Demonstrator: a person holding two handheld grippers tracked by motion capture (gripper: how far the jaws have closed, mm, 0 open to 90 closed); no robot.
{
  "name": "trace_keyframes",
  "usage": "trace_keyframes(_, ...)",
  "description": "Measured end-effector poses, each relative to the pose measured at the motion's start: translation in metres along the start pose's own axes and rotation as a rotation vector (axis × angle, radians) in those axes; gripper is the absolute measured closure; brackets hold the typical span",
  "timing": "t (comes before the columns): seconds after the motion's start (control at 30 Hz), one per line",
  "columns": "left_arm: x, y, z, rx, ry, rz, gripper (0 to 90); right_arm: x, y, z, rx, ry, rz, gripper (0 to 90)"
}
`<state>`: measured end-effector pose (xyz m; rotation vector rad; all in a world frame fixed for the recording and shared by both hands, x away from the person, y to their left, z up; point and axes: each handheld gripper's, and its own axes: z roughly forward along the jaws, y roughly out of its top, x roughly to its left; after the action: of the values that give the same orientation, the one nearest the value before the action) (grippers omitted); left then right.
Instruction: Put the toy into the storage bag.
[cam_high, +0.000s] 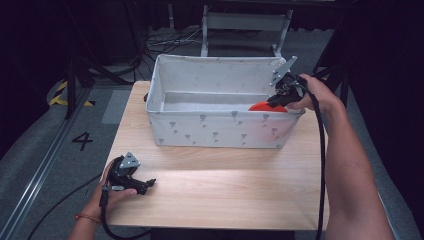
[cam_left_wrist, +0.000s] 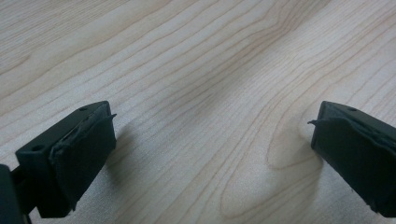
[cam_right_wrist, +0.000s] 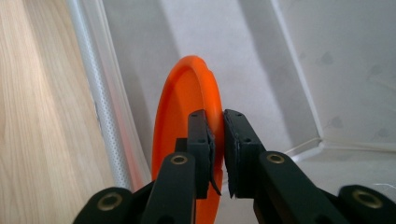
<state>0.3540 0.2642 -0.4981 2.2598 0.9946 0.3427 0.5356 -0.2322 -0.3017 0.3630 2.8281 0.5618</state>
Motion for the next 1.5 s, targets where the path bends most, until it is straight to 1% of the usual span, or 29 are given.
trace_keyframes(0.17,0.000,0.000,0.000,0.000,0.001,0.000,0.2,-0.001,0.009,0.011,0.138,0.013,-0.022,81.7)
trace_keyframes(0.2,0.000,0.000,0.000,0.000,0.001,0.000,0.2,-0.002,0.009,0.013,0.164,0.021,-0.016,81.6)
trace_keyframes(0.37,0.000,0.000,0.000,-0.001,0.001,-0.001,0.2,-0.004,0.006,0.021,0.238,0.022,-0.001,81.6)
trace_keyframes(0.4,0.000,0.000,0.000,0.000,-0.001,-0.001,0.2,-0.005,0.004,0.022,0.253,0.002,0.001,81.6)
trace_keyframes(0.47,0.000,0.000,0.000,0.000,0.001,0.001,0.2,-0.004,0.003,0.023,0.248,-0.006,-0.004,81.1)
trace_keyframes(0.53,0.000,0.000,0.000,0.000,0.001,0.000,0.2,-0.003,0.001,0.023,0.249,0.001,0.001,81.1)
trace_keyframes(0.67,0.000,0.000,0.000,-0.002,-0.001,0.000,0.2,-0.003,0.000,0.021,0.252,-0.022,0.005,79.4)
trace_keyframes(0.73,0.000,0.000,0.000,0.000,0.000,0.001,0.3,-0.003,0.000,0.016,0.232,-0.035,0.015,78.5)
trace_keyframes(0.77,0.000,0.000,0.000,-0.002,0.000,0.000,0.2,-0.002,0.000,0.013,0.220,-0.042,0.011,78.1)
trace_keyframes(0.83,0.000,0.000,0.000,0.000,-0.001,0.000,0.2,-0.002,0.000,0.007,0.188,-0.057,0.016,75.9)
trace_keyframes(0.9,0.000,0.000,0.000,0.000,0.000,0.001,0.2,-0.001,0.000,0.005,0.176,-0.066,0.023,74.8)
trace_keyframes(0.97,0.000,0.000,0.000,0.000,0.001,0.001,0.3,-0.001,-0.001,0.003,0.171,-0.075,0.028,71.5)
trace_keyframes(1.0,0.000,0.000,0.000,0.000,0.001,0.001,0.3,-0.001,-0.002,0.002,0.162,-0.087,0.043,71.3)
trace_keyframes(1.07,0.000,0.000,0.000,-0.002,0.000,-0.004,0.3,-0.001,-0.002,-0.001,0.150,-0.096,0.049,68.0)
trace_keyframes(1.1,0.000,0.000,0.000,-0.001,0.000,-0.003,0.3,-0.002,-0.003,-0.003,0.131,-0.104,0.052,67.1)
trace_keyframes(1.13,0.000,0.000,0.000,-0.001,0.000,-0.003,0.3,-0.002,-0.004,-0.005,0.107,-0.113,0.068,65.9)
trace_keyframes(1.17,0.000,0.000,0.000,-0.001,-0.001,-0.004,0.3,-0.002,-0.005,-0.007,0.093,-0.115,0.073,63.5)
trace_keyframes(1.2,0.000,0.000,0.000,-0.001,-0.001,-0.004,0.3,-0.002,-0.006,-0.008,0.079,-0.120,0.081,60.3)
trace_keyframes(1.23,0.000,0.000,0.000,-0.001,-0.001,-0.004,0.3,-0.002,-0.006,-0.008,0.079,-0.120,0.081,60.3)
trace_keyframes(1.27,0.000,0.000,0.000,-0.001,0.000,-0.003,0.3,-0.002,-0.008,-0.011,0.047,-0.138,0.105,58.2)
trace_keyframes(1.3,0.000,0.000,0.000,-0.001,0.000,-0.003,0.3,-0.002,-0.008,-0.011,0.047,-0.138,0.105,58.2)
trace_keyframes(1.33,0.000,0.000,0.000,-0.003,0.000,-0.003,0.3,-0.001,-0.009,-0.013,0.018,-0.141,0.116,56.0)
trace_keyframes(1.37,0.000,0.000,0.000,-0.001,-0.001,-0.004,0.3,0.000,-0.010,-0.016,-0.022,-0.140,0.134,51.5)
trace_keyframes(1.43,0.000,0.000,0.000,-0.001,-0.001,-0.005,0.3,0.001,-0.012,-0.020,-0.063,-0.160,0.163,48.9)
trace_keyframes(1.47,0.000,0.000,0.000,-0.003,0.000,-0.003,0.3,0.002,-0.013,-0.023,-0.094,-0.169,0.178,44.4)
trace_keyframes(1.5,0.000,0.000,0.000,-0.001,-0.001,-0.004,0.3,0.002,-0.015,-0.026,-0.118,-0.175,0.195,42.0)
